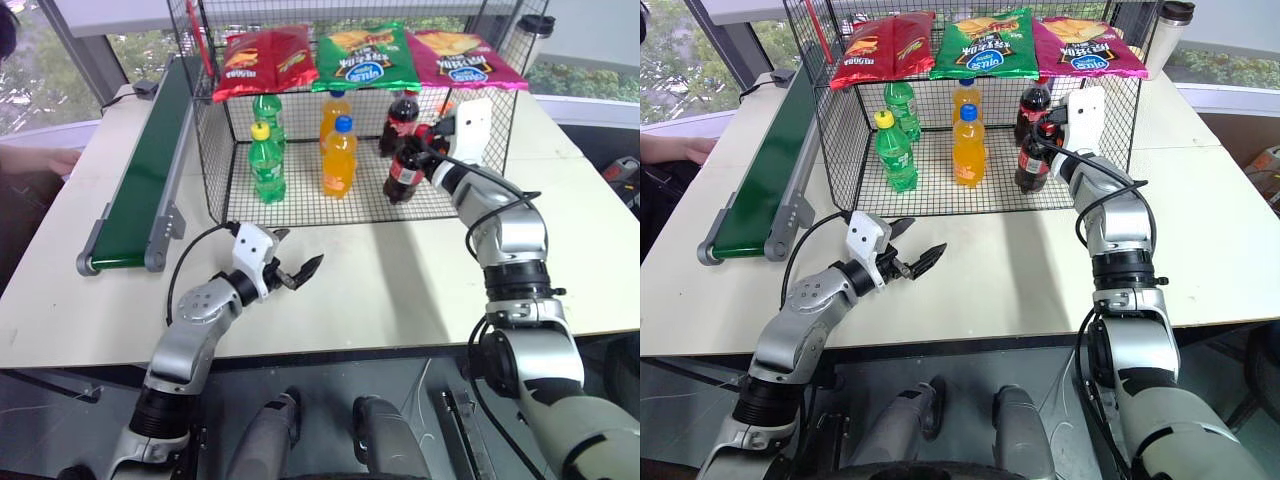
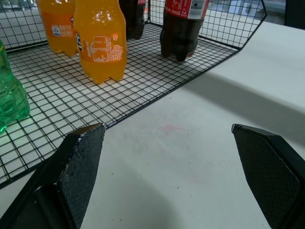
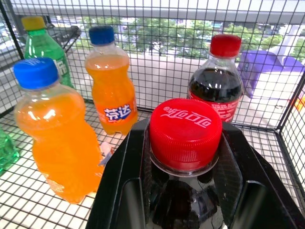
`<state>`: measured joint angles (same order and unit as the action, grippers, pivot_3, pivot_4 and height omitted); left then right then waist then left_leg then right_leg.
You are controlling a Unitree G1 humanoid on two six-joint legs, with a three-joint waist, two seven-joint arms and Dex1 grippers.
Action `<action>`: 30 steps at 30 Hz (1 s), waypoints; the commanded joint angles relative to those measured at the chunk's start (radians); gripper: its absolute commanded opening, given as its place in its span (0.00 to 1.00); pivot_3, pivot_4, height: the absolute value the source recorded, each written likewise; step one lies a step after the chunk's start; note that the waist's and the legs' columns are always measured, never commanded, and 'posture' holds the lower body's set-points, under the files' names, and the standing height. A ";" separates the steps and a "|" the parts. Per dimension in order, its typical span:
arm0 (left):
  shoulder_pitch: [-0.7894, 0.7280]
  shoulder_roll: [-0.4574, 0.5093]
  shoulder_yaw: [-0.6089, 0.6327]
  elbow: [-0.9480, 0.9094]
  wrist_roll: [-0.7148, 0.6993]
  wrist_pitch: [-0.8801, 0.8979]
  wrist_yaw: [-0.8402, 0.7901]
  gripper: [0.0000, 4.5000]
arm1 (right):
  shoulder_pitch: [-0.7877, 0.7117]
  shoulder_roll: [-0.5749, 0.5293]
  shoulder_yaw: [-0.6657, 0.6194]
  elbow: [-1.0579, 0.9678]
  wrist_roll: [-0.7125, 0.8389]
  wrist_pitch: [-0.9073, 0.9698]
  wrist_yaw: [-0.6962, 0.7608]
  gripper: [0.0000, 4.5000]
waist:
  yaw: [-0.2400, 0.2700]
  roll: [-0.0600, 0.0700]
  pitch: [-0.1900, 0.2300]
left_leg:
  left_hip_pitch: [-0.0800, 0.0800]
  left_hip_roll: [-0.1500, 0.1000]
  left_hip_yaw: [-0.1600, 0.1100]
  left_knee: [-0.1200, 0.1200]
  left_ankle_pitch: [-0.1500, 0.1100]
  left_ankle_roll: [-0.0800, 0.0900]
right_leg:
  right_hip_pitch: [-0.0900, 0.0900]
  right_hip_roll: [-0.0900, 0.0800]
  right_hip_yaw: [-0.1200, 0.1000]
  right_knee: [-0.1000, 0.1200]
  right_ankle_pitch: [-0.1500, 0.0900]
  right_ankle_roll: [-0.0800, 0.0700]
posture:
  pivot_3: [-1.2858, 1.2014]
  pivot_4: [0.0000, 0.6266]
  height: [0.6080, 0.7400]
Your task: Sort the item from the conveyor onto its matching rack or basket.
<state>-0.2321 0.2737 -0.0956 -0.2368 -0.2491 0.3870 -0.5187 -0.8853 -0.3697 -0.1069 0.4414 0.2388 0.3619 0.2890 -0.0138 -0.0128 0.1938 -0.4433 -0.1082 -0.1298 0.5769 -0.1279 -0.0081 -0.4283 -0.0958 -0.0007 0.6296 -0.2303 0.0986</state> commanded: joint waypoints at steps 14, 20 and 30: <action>-0.002 -0.006 -0.014 -0.046 0.003 -0.003 0.017 1.00 | -0.050 -0.003 -0.004 0.026 -0.039 -0.086 0.040 0.99 | 0.000 0.000 0.000 | 0.001 0.000 0.000 0.000 0.000 0.000 | 0.001 0.000 0.000 0.000 0.000 0.000 | 0.52 0.24 0.98; 0.004 -0.002 -0.013 -0.048 0.004 -0.004 0.022 1.00 | -0.029 -0.015 -0.012 -0.023 -0.038 -0.049 0.051 0.99 | 0.000 0.000 0.000 | 0.001 0.000 0.000 0.000 0.000 0.000 | 0.001 0.000 0.000 0.000 0.000 -0.001 | 0.52 0.24 0.98; 0.029 0.006 0.010 -0.059 -0.010 0.022 0.041 1.00 | 0.170 -0.115 -0.009 -0.373 0.041 0.167 0.195 0.99 | 0.003 0.000 0.000 | 0.001 0.000 0.000 0.001 0.000 0.000 | 0.001 0.000 0.000 0.000 -0.001 -0.002 | 0.52 0.24 0.98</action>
<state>-0.2045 0.2763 -0.1016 -0.2508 -0.2492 0.4070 -0.4824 -0.7229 -0.4723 -0.1063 0.1601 0.2386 0.5089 0.4395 -0.0108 -0.0124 0.1935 -0.4426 -0.1081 -0.1299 0.5773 -0.1281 -0.0082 -0.4273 -0.0962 -0.0004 0.6296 -0.2316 0.0967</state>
